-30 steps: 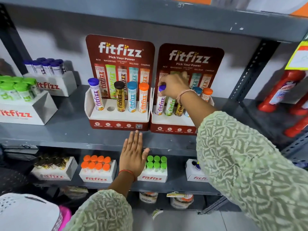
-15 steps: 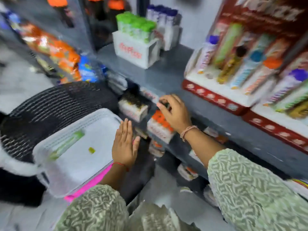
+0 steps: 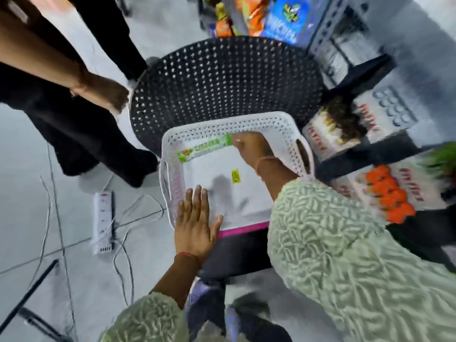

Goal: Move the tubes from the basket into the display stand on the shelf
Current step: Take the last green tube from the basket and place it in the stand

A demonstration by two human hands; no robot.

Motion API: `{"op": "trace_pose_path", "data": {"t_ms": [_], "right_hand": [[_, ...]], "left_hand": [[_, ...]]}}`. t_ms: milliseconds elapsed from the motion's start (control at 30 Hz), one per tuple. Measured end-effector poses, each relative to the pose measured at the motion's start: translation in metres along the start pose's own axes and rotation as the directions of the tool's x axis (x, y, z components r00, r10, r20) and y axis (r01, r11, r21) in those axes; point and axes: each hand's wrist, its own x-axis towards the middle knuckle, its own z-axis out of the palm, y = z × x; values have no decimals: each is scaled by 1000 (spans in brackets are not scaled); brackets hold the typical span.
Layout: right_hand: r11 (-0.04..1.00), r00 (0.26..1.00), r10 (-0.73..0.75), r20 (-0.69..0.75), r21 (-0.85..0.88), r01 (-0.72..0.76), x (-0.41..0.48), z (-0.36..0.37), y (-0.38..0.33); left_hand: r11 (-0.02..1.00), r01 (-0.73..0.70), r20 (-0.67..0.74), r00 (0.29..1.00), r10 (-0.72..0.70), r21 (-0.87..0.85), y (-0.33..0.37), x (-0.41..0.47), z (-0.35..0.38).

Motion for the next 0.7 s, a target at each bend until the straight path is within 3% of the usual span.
{"op": "trace_pose_path", "data": {"t_ms": [100,200,267,433,567,700], "right_hand": [[987,985,-44,165,-144,68,34,34,3],[974,988,-57,147,-209,88,40,48,12],[991,996,-13,91,-129,25,32,44,16],[941,988,136,-71,321,-106,-20,-6,15],[928,979,135,-150,366,-72,-80,-82,19],[944,953,176,-246,317,-93,-155,-174,20]], "left_hand": [[1000,27,-59,998,-27,0,-3,2,7],[1000,22,-88,996,-21,4,-3,1,8],[999,36,-80,996,-35,11,-3,1,8],[999,32,-12,999,-32,-7,2,4,2],[987,91,10,996,-91,-134,30,11,-12],[959,-117,-54,993,107,-259,117,37,-28]]}}
